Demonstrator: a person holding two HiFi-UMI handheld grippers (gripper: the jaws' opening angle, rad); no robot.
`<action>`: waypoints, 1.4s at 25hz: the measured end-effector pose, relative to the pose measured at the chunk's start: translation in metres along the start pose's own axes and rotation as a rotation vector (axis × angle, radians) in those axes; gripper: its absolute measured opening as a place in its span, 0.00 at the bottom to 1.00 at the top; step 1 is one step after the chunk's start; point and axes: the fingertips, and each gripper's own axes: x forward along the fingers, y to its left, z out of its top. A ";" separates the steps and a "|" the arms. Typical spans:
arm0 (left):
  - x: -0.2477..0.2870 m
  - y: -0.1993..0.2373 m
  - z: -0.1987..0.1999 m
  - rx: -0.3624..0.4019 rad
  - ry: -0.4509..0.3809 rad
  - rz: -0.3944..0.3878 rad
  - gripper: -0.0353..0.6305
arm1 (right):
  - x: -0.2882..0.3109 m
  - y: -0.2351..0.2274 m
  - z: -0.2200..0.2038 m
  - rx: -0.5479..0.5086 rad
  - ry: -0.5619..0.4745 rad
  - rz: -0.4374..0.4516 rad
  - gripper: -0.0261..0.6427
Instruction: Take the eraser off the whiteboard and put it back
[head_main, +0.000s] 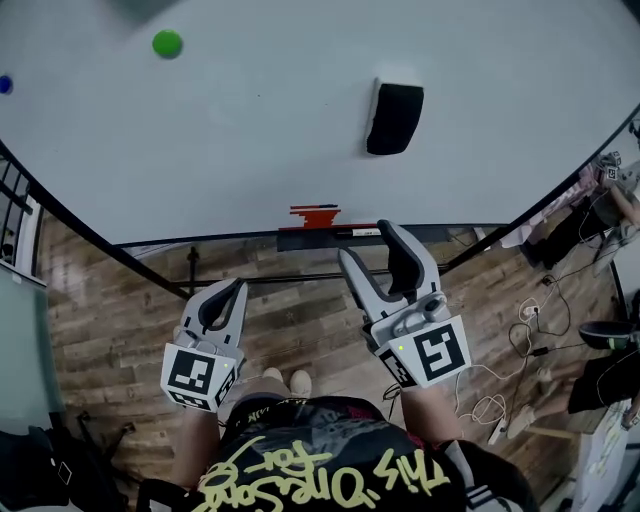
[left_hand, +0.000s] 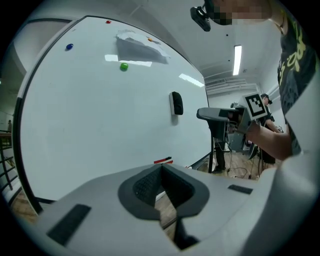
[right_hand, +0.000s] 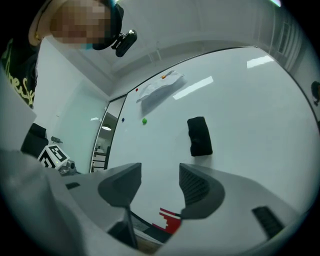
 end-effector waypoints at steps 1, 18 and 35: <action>0.001 0.000 0.001 0.002 -0.001 -0.007 0.06 | 0.000 0.004 -0.001 0.000 0.003 0.010 0.40; -0.004 0.015 0.019 0.025 -0.031 -0.091 0.06 | 0.009 0.057 -0.015 0.015 0.049 0.039 0.23; -0.010 0.008 0.022 0.022 -0.059 -0.135 0.06 | 0.002 0.071 -0.021 0.030 0.075 0.026 0.06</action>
